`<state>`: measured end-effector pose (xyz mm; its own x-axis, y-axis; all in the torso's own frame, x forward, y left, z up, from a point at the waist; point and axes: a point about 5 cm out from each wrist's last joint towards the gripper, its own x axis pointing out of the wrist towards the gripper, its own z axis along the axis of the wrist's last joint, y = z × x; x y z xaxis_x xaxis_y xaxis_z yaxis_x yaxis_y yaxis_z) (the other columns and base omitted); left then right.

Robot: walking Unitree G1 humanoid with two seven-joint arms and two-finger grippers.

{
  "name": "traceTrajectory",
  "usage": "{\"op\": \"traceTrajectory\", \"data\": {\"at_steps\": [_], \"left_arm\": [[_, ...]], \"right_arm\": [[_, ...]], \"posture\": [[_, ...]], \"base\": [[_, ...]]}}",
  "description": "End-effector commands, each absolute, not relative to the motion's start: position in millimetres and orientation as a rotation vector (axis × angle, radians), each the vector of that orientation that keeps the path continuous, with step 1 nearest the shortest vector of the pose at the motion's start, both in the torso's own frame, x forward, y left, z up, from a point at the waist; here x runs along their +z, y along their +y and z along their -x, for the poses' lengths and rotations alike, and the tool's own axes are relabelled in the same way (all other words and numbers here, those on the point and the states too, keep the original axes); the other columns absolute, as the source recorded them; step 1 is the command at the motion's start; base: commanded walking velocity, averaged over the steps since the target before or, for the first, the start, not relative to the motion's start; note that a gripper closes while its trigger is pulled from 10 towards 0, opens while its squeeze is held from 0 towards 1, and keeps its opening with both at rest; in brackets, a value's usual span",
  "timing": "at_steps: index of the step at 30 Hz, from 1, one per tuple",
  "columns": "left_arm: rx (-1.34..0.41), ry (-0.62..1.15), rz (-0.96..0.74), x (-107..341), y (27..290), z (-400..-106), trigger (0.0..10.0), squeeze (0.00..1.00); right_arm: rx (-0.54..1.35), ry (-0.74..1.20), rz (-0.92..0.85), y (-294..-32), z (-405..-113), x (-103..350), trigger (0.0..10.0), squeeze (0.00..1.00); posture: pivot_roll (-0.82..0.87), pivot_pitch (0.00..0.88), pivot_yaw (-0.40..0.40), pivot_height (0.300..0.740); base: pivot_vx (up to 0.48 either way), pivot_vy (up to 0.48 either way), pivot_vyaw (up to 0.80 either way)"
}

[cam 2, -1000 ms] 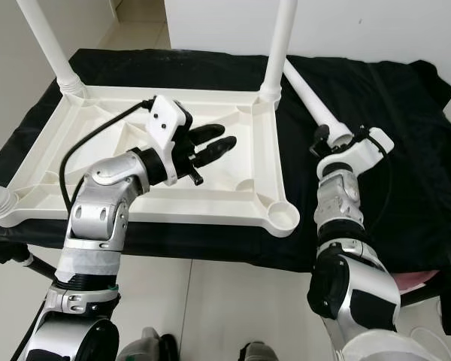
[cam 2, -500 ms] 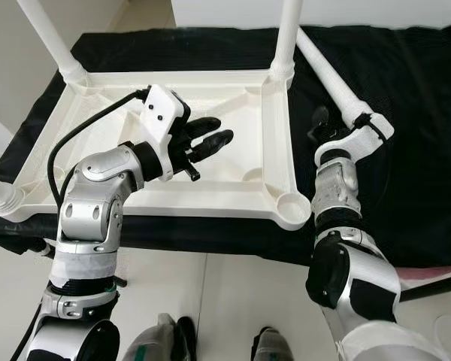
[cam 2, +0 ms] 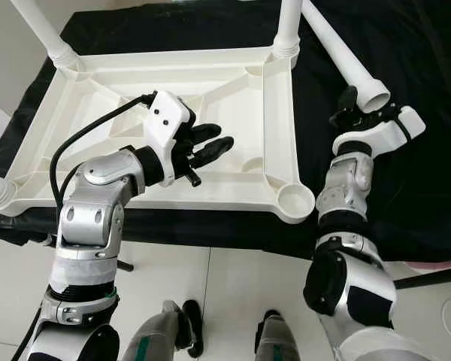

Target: Building children table

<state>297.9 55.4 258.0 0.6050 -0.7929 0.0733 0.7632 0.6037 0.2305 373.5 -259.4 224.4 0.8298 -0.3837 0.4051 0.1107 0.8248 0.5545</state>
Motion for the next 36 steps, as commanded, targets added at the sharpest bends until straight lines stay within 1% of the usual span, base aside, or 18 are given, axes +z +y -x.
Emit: {"op": "traceTrajectory", "data": {"at_steps": [1, 12, 18, 27, 28, 30, 33, 34, 35, 36], "left_arm": [[-0.639, -0.179, -0.109, 258, 60, -304, 10.0, 0.00], [-0.627, -0.160, -0.111, 256, 62, -303, 10.0, 0.00], [-0.611, -0.145, -0.110, 255, 64, -301, 10.0, 0.00], [-0.594, -0.142, -0.111, 256, 66, -299, 10.0, 0.00], [-0.591, -0.140, -0.111, 256, 66, -299, 10.0, 0.00], [-0.589, -0.138, -0.111, 256, 66, -299, 10.0, 0.00], [-0.587, -0.136, -0.112, 256, 66, -298, 10.0, 0.00], [-0.585, -0.134, -0.113, 255, 66, -298, 10.0, 0.00], [-0.583, -0.132, -0.114, 255, 66, -298, 10.0, 0.00], [-0.583, -0.132, -0.114, 255, 66, -298, 10.0, 0.00]], "right_arm": [[-0.295, -0.522, -0.538, -259, -372, 218, 10.0, 0.00], [-0.271, -0.549, -0.537, -264, -376, 233, 10.0, 0.00], [-0.221, -0.540, -0.543, -259, -384, 245, 10.0, 0.00], [-0.153, -0.473, -0.554, -251, -396, 256, 10.0, 0.00], [-0.146, -0.466, -0.553, -250, -398, 257, 9.6, 0.00], [-0.142, -0.461, -0.553, -250, -399, 259, 9.8, 0.00], [-0.136, -0.455, -0.553, -249, -400, 261, 9.7, 0.00], [-0.134, -0.436, -0.538, -248, -402, 262, 9.1, 0.00], [-0.131, -0.418, -0.517, -247, -403, 264, 6.4, 0.00], [-0.131, -0.418, -0.517, -247, -403, 264, 6.4, 0.00]], "posture": [[0.05, 0.269, 0.171, 0.740], [0.06, 0.273, 0.172, 0.740], [0.08, 0.280, 0.170, 0.740], [0.09, 0.291, 0.166, 0.740], [0.10, 0.293, 0.165, 0.740], [0.10, 0.293, 0.165, 0.740], [0.10, 0.294, 0.166, 0.740], [0.10, 0.297, 0.166, 0.740], [0.10, 0.299, 0.166, 0.740], [0.10, 0.299, 0.166, 0.740]], "base": [[0.000, 0.000, 0.00], [0.000, 0.000, 0.00], [0.000, 0.000, 0.00], [0.000, 0.000, 0.00], [0.000, 0.000, 0.00], [0.000, 0.000, 0.00], [0.000, 0.000, 0.00], [0.000, 0.000, 0.00], [0.000, 0.000, 0.00], [0.000, 0.000, 0.00]]}}
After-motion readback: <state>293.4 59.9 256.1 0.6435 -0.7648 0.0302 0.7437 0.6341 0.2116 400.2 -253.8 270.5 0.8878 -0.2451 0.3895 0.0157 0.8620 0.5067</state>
